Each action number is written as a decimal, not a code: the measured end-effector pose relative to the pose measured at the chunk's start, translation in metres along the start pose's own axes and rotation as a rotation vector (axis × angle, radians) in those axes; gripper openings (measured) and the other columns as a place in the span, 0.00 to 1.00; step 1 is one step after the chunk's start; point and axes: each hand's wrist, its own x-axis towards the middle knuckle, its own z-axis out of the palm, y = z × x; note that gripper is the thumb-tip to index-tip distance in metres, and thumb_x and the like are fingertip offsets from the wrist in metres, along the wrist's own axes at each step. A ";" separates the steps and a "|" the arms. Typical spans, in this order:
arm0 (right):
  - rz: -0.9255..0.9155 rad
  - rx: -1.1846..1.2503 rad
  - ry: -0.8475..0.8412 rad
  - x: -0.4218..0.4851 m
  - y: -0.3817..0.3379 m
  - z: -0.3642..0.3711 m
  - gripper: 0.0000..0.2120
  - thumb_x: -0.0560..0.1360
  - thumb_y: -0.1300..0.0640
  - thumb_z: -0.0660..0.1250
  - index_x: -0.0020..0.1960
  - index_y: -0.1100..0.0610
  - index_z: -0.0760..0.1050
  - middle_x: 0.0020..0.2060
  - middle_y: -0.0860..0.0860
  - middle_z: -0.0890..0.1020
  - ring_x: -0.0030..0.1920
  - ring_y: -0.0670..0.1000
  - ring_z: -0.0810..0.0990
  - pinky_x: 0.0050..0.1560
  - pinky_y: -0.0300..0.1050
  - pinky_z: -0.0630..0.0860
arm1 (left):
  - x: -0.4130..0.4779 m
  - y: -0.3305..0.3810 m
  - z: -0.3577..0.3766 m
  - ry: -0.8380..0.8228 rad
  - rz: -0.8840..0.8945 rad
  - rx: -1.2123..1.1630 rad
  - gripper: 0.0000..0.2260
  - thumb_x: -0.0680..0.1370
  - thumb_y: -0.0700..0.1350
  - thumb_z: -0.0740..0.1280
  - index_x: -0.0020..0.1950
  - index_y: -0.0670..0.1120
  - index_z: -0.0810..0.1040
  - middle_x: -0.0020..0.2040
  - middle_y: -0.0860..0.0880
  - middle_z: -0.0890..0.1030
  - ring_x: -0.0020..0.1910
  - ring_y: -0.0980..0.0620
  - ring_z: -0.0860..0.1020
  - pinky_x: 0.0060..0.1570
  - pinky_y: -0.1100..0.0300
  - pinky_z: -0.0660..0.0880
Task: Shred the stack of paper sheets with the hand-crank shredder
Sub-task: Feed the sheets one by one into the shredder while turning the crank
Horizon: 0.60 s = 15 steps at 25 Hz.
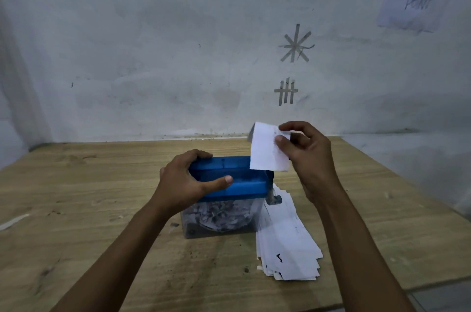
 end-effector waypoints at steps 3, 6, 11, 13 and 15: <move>-0.052 -0.013 -0.036 0.010 -0.006 0.027 0.09 0.74 0.65 0.74 0.44 0.52 0.81 0.40 0.39 0.84 0.44 0.40 0.82 0.47 0.42 0.82 | 0.000 0.001 0.000 0.006 -0.005 -0.019 0.36 0.57 0.80 0.69 0.57 0.60 0.78 0.55 0.66 0.78 0.57 0.60 0.77 0.64 0.43 0.74; -0.060 0.046 -0.074 0.016 -0.007 0.049 0.09 0.73 0.67 0.75 0.43 0.53 0.82 0.39 0.42 0.84 0.43 0.41 0.82 0.46 0.41 0.81 | -0.001 0.004 -0.001 0.005 -0.009 -0.046 0.37 0.57 0.78 0.71 0.59 0.58 0.78 0.55 0.62 0.79 0.56 0.61 0.77 0.61 0.48 0.77; -0.009 0.115 -0.145 0.012 0.006 0.071 0.08 0.71 0.68 0.77 0.42 0.56 0.83 0.40 0.49 0.86 0.45 0.45 0.85 0.43 0.40 0.80 | 0.002 0.005 -0.001 0.003 -0.034 -0.054 0.33 0.62 0.75 0.70 0.60 0.59 0.76 0.58 0.60 0.80 0.56 0.60 0.78 0.58 0.53 0.79; 0.005 0.123 -0.157 0.010 0.010 0.072 0.08 0.70 0.68 0.77 0.41 0.56 0.84 0.41 0.48 0.87 0.47 0.47 0.86 0.48 0.46 0.83 | 0.002 0.004 0.000 0.000 -0.044 -0.054 0.31 0.64 0.74 0.72 0.62 0.60 0.74 0.60 0.59 0.80 0.57 0.58 0.78 0.59 0.54 0.79; 0.003 0.125 -0.161 0.010 0.011 0.073 0.09 0.70 0.69 0.77 0.41 0.56 0.84 0.41 0.48 0.87 0.47 0.48 0.86 0.49 0.45 0.84 | 0.002 0.005 0.000 -0.003 -0.043 -0.057 0.31 0.66 0.71 0.73 0.64 0.58 0.74 0.62 0.57 0.80 0.58 0.56 0.78 0.59 0.54 0.79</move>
